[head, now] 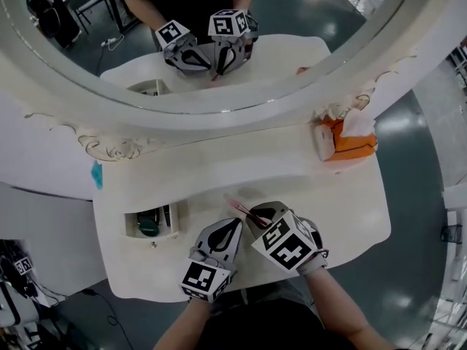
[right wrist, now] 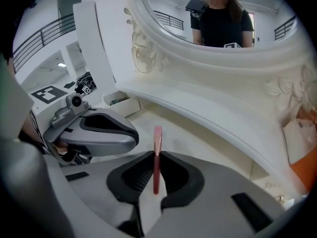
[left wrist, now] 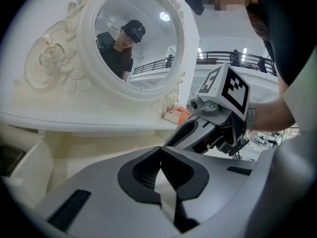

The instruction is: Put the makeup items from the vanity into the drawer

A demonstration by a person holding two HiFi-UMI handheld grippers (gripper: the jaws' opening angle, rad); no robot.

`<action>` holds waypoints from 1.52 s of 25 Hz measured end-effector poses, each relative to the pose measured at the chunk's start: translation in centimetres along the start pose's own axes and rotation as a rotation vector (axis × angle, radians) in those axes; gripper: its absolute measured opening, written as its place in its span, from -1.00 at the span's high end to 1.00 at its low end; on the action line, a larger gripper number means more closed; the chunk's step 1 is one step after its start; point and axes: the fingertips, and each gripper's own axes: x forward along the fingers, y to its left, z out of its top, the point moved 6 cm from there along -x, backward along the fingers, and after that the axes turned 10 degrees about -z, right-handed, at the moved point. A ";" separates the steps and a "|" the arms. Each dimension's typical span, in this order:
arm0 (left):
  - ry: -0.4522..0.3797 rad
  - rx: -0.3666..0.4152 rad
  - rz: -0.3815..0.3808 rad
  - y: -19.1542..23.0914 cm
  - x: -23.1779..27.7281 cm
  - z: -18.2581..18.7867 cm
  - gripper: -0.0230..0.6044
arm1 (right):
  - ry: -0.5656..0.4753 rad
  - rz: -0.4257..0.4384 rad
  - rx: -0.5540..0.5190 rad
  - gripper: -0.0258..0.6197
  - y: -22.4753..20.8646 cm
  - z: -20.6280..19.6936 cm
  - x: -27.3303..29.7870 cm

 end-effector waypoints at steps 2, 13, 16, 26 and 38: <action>-0.008 0.000 0.018 0.5 -1.0 0.1 0.89 | -0.003 0.010 -0.019 0.75 0.8 0.9 0.3; -0.055 -0.024 0.110 2.4 -6.5 -0.2 0.89 | -0.026 0.066 -0.126 0.75 5.7 5.2 1.6; -0.071 -0.025 0.137 2.9 -8.0 -0.1 0.88 | -0.040 0.084 -0.158 0.75 7.1 6.5 1.8; -0.106 -0.043 0.230 4.8 -13.2 -0.7 0.88 | -0.071 0.132 -0.242 0.75 11.6 10.4 2.9; -0.140 -0.068 0.315 7.1 -18.0 -1.1 0.88 | -0.068 0.173 -0.318 0.75 15.3 14.0 4.8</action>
